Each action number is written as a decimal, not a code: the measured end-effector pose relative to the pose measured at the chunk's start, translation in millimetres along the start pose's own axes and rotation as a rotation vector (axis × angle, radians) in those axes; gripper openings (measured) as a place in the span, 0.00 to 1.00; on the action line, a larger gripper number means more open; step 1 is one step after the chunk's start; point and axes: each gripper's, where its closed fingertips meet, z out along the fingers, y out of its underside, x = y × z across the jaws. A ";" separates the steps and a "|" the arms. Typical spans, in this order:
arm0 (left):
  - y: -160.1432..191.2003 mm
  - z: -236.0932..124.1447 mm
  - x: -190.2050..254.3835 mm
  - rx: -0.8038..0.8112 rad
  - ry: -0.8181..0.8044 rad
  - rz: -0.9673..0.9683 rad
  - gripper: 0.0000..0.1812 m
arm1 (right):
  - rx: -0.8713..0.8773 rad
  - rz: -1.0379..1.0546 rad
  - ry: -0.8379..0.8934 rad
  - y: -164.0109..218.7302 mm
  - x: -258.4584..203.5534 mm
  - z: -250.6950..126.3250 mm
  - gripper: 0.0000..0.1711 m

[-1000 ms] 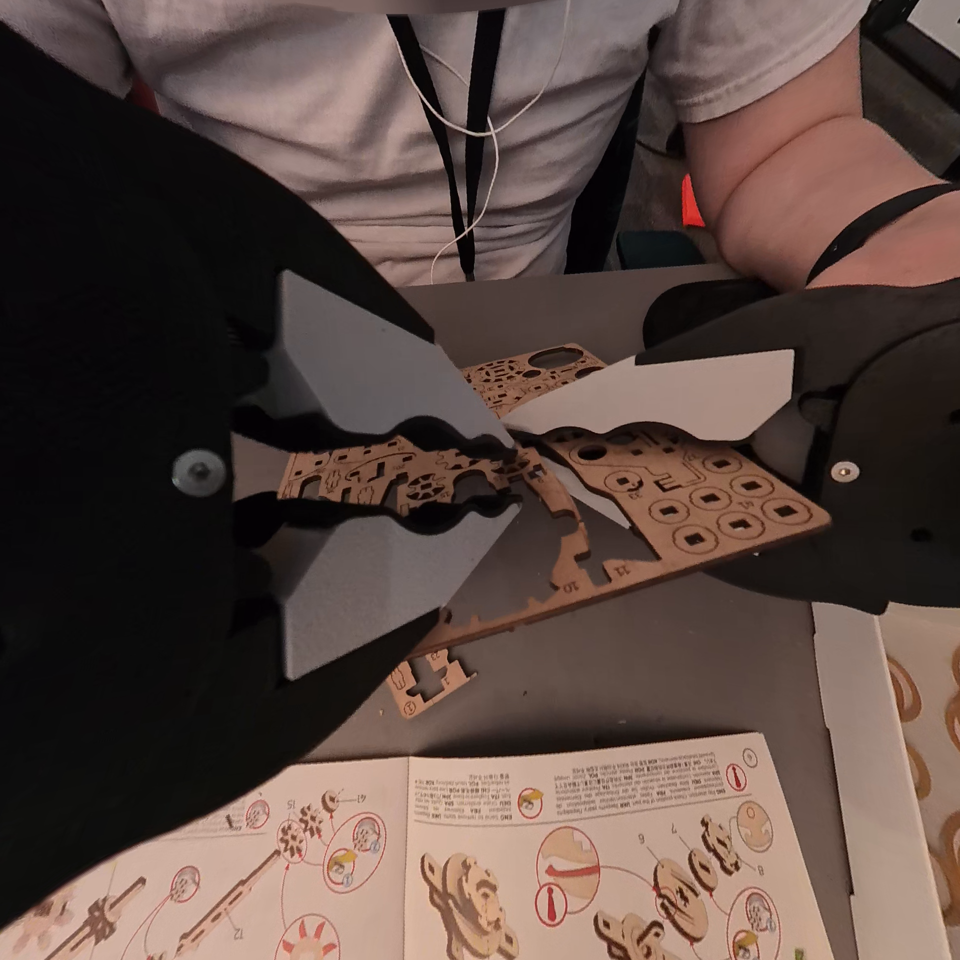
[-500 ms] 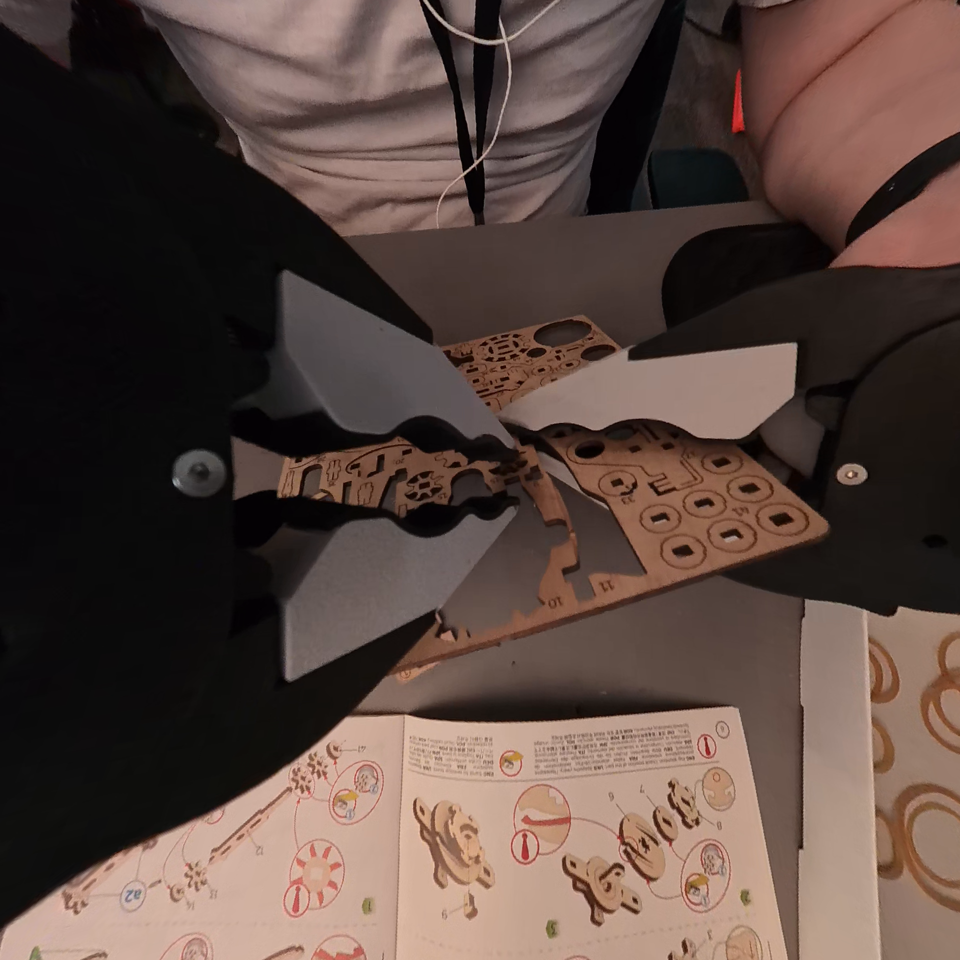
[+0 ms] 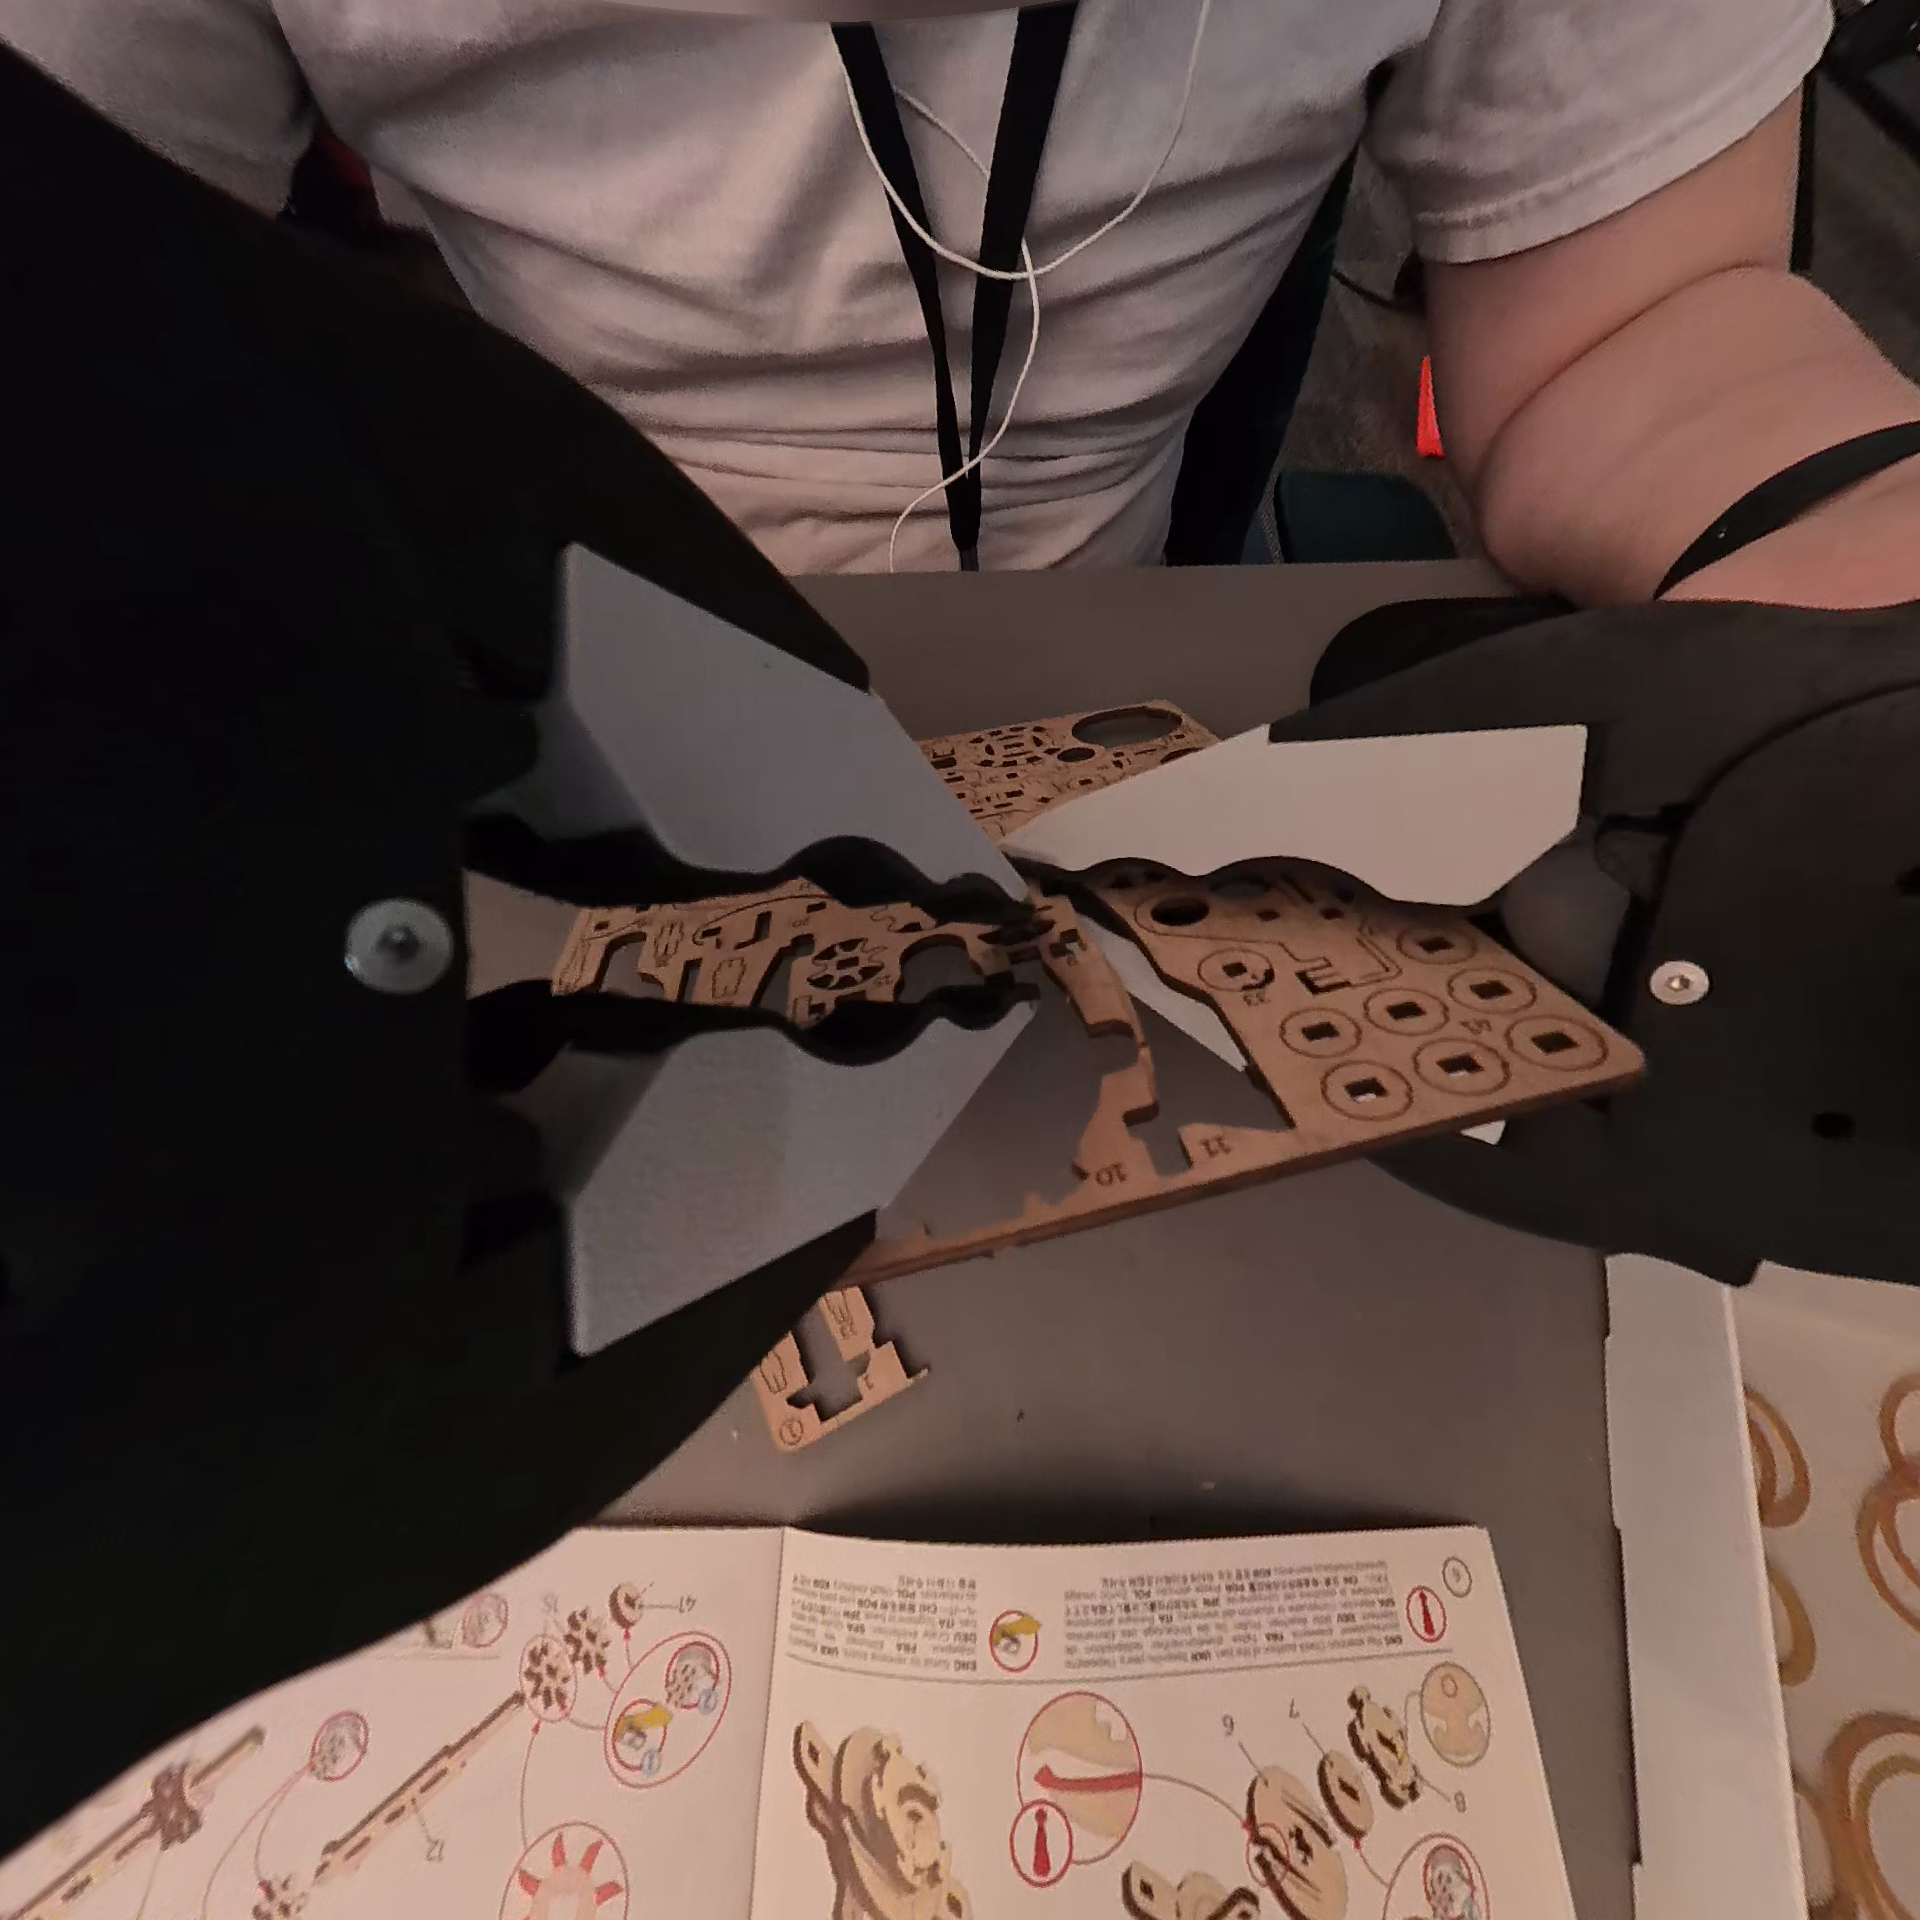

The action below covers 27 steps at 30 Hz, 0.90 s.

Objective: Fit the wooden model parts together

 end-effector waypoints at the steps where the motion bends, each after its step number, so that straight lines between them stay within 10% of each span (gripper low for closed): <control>1: -0.1 0.5 1.2 0.000 0.002 0.000 0.01 | -0.002 0.012 -0.001 0.5 -0.7 -0.3 0.05; 27: 3.9 4.1 -17.5 -0.008 -0.101 -0.052 0.01 | -0.055 0.038 0.099 6.0 15.9 9.2 0.06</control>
